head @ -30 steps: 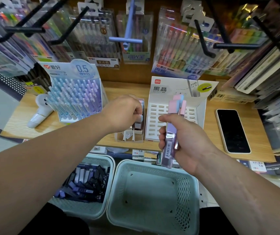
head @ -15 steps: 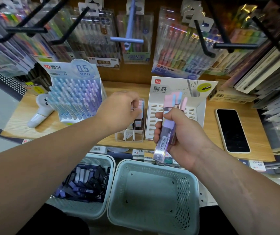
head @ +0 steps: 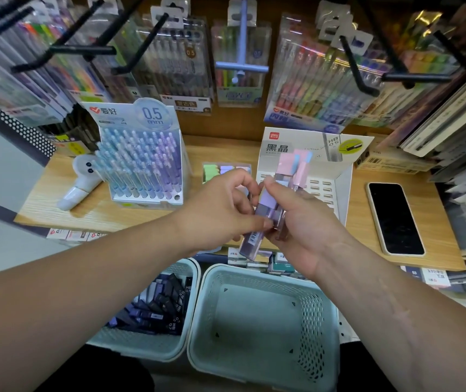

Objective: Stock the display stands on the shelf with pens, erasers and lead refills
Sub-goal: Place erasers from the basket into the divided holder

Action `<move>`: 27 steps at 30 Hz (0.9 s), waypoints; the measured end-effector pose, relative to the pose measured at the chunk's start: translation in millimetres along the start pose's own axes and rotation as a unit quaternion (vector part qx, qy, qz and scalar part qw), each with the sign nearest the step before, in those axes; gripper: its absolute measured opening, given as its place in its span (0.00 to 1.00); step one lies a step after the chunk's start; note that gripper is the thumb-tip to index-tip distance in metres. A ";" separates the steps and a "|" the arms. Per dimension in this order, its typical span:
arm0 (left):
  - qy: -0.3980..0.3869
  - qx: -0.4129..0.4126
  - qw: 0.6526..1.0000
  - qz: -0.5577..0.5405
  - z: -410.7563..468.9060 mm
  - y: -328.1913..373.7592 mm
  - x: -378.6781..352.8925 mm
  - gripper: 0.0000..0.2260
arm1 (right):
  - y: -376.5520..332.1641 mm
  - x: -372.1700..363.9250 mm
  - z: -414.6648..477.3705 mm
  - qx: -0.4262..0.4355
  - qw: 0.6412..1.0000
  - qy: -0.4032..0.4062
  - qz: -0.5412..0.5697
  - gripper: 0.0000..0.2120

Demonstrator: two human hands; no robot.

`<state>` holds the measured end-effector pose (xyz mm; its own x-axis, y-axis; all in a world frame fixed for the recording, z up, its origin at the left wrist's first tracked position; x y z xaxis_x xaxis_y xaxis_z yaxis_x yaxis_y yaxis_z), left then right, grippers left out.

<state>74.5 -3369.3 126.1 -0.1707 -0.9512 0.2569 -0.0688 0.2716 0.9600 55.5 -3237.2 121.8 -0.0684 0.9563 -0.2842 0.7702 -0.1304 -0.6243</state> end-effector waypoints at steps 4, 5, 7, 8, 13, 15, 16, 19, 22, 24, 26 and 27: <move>0.024 -0.014 1.000 0.001 1.2 1.1 6.0 0.17 | -0.2 -0.3 -1.2 -0.008 0.999 0.031 -0.008 0.08; 0.026 -0.016 0.999 0.010 1.0 1.4 7.7 0.17 | -0.3 0.2 -1.1 -0.011 0.999 0.037 -0.013 0.07; 0.026 -0.028 0.999 0.035 0.7 0.5 10.2 0.15 | -0.9 1.2 -1.8 -0.009 0.999 0.037 -0.029 0.06; 0.027 -0.036 0.998 0.049 0.4 -0.3 10.7 0.14 | -0.9 1.5 -2.1 -0.007 0.999 0.033 -0.039 0.06; -0.004 -0.067 0.993 0.094 -2.4 -3.2 6.7 0.10 | 1.4 0.3 -1.7 0.012 0.997 0.018 -0.069 0.06; -0.024 -0.066 0.996 0.045 -3.6 -2.2 5.2 0.09 | 0.7 -0.1 -1.2 0.014 0.998 0.013 -0.063 0.06; -0.027 -0.058 0.998 0.004 -3.6 -1.4 5.2 0.10 | -0.1 -0.6 -1.0 0.015 0.998 0.008 -0.058 0.06; -0.005 -0.027 0.997 -0.073 -2.9 -2.1 8.6 0.14 | -2.8 -1.9 -2.0 0.017 0.999 -0.009 -0.044 0.05; -0.003 -0.001 0.994 -0.112 -1.2 -5.6 8.5 0.15 | -2.7 -1.6 -2.2 0.015 0.999 -0.014 -0.040 0.03; -0.013 -0.006 0.994 -0.109 -0.9 -6.7 6.7 0.15 | -0.3 0.1 -0.8 0.012 0.999 -0.007 -0.045 0.01; -0.017 -0.020 0.996 -0.091 -0.4 -7.3 6.6 0.13 | 2.6 1.6 1.5 0.005 0.999 0.000 -0.039 0.03; -0.019 -0.024 0.996 -0.079 -0.4 -7.4 7.1 0.12 | 3.5 2.0 2.1 0.003 0.999 0.002 -0.036 0.05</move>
<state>74.2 -3378.1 120.9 -0.1991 -0.9751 0.0976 -0.0506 0.1098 0.9927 56.7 -3236.4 117.5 -0.1217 0.9644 -0.2347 0.7589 -0.0620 -0.6482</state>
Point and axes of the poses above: each hand's wrist, its own z-axis towards the middle knuckle, its own x-axis out of the back of the hand, y = z × x, the point moved 4 cm from there along z, towards the middle knuckle, and after that the axes turned 11 degrees about -x, right-handed, at the moved point
